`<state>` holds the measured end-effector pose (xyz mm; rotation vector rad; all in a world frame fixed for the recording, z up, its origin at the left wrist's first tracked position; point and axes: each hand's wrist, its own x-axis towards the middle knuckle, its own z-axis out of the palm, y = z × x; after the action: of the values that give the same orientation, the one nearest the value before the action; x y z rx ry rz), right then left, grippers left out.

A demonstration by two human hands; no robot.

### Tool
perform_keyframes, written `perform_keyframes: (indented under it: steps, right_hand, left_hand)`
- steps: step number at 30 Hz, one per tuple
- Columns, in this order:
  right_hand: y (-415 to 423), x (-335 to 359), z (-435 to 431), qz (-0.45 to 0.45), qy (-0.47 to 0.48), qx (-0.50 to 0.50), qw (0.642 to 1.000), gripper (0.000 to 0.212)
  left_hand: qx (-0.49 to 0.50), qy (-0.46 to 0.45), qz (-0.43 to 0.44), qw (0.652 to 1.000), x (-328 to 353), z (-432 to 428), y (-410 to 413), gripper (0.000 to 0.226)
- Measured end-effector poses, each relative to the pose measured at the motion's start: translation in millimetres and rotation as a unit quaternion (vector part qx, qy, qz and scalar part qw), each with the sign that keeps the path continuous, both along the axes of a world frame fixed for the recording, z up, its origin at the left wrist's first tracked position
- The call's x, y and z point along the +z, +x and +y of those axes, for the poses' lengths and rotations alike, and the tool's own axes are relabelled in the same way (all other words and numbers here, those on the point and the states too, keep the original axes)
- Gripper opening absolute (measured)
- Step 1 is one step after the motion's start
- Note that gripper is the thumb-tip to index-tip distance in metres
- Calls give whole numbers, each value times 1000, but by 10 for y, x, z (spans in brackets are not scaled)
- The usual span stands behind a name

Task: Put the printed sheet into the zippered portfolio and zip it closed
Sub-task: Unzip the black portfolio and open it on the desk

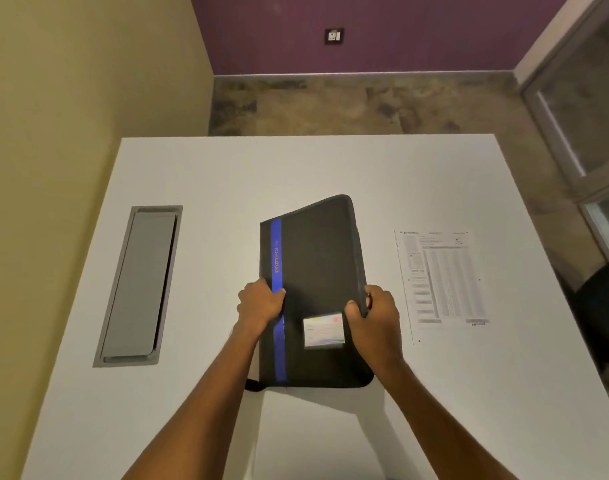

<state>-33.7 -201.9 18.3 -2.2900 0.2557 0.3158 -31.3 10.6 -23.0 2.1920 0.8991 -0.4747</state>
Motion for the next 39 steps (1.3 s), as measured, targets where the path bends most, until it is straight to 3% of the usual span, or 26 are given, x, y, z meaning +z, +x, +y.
perform_keyframes:
  steps: [4, 9, 13, 17, 20, 22, 27, 35, 39]
  right_hand:
    - [-184, 354, 240, -93, 81, 3, 992, 28]
    - [-338, 659, 512, -48, 148, 68, 985, 30]
    - [-436, 781, 613, -55, 221, 122, 966, 19]
    - [-448, 667, 478, -34, 268, 130, 954, 31]
    - [-445, 284, 241, -39, 150, 122, 980, 36]
    - [-434, -33, 55, 17, 61, 139, 988, 47]
    - [-420, -720, -384, 56, -177, 314, 931, 70]
    - [-462, -855, -457, 47, -295, 346, 889, 75]
    - [-455, -848, -434, 52, -302, 343, 888, 75]
  left_hand:
    - [40, -83, -99, 991, 591, -60, 17, 63]
    - [20, -179, -152, 972, 1205, -283, -41, 82]
    - [-20, -134, -158, 978, 1345, -318, -80, 68]
    - [30, -102, -192, 976, 1323, -201, -148, 45]
    - [48, -104, -219, 969, 1290, -104, -240, 37]
    - [60, -112, -234, 964, 1285, -14, -307, 34]
    - [88, -124, -254, 955, 1287, 377, -476, 28]
    - [137, 43, -237, 961, 1035, 1240, -859, 29]
    - [200, 57, -242, 948, 792, 1585, -996, 23]
